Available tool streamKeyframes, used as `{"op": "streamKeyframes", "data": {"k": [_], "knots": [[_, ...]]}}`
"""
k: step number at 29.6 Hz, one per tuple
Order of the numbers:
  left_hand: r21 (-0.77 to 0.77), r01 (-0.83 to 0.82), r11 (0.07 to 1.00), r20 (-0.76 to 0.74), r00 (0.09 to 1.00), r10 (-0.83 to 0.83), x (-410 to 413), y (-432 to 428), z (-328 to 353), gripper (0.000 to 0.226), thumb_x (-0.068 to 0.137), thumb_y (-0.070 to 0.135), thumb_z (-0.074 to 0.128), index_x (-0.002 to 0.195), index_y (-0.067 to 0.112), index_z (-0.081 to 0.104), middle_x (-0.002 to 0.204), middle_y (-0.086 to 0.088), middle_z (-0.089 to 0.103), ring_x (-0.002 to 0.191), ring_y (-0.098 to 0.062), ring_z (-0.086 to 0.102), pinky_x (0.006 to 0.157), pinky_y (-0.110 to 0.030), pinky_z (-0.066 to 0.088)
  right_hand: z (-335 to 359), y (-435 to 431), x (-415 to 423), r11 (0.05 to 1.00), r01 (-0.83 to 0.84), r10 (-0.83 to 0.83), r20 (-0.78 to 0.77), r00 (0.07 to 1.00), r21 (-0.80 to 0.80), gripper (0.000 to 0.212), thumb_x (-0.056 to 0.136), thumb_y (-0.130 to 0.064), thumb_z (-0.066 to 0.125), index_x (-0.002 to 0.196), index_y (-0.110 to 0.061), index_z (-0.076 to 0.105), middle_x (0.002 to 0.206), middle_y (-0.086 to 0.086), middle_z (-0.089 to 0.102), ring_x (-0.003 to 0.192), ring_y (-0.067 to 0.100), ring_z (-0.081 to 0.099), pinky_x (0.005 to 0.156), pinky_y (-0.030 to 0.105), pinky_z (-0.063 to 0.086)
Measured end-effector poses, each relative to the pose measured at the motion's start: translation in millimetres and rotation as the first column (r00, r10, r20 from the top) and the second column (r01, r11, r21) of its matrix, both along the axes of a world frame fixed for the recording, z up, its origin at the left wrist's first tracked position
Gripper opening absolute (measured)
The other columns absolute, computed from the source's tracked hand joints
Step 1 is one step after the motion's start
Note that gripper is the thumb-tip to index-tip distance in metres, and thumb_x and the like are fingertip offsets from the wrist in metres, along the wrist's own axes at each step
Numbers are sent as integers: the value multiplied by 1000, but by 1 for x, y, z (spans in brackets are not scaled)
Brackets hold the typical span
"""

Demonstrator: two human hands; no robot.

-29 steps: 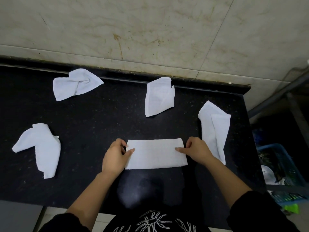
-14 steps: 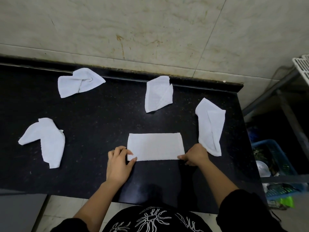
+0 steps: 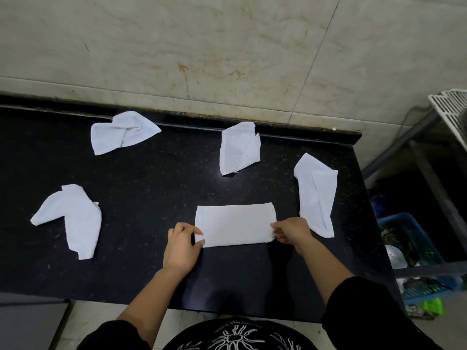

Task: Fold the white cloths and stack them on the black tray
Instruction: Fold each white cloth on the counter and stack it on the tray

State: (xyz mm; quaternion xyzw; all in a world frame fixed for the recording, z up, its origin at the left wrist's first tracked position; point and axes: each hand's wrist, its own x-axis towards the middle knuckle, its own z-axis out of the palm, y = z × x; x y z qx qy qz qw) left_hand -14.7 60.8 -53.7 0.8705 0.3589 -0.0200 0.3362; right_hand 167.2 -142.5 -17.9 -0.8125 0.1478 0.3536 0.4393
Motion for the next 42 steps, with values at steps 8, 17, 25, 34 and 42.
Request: {"op": "streamKeyframes", "data": {"k": [8,17,25,34,42], "knots": [[-177,-92,980,7,995,95,9,13,3,36,77,17,79,108,24,62,106,2,52,88,-12,58,78,-24,47,1,15,3,977,-142,153,60,986,-161,37,76,-20,78,99,0,58,96,14,65,81,25,64,56,28,48],[-195,-77,978,46,995,87,4,17,-3,34,77,20,80,105,25,62,102,3,52,83,-7,55,73,-21,45,-1,-1,1,964,-162,159,-30,987,-211,21,79,-15,74,83,-2,58,84,13,62,71,24,60,57,30,49],[-191,-63,980,45,996,73,4,18,-3,33,77,20,80,104,25,61,100,3,52,82,-8,55,74,-22,46,1,-10,-2,1000,-9,8,-116,993,-8,22,85,-12,72,96,3,61,87,23,70,70,31,71,62,34,59],[-251,-103,962,46,992,118,5,20,-2,28,77,19,79,100,24,64,95,1,56,78,-10,56,69,-19,45,0,-6,-7,990,101,-101,-5,995,94,21,77,4,73,88,-3,57,94,13,59,82,20,59,67,29,55],[-366,-253,895,50,956,290,7,25,-1,20,80,14,76,99,15,69,87,2,68,80,-10,64,68,-16,45,23,47,-19,979,9,-23,68,997,206,16,73,9,67,70,-5,60,85,14,63,77,22,58,64,28,47]]}}
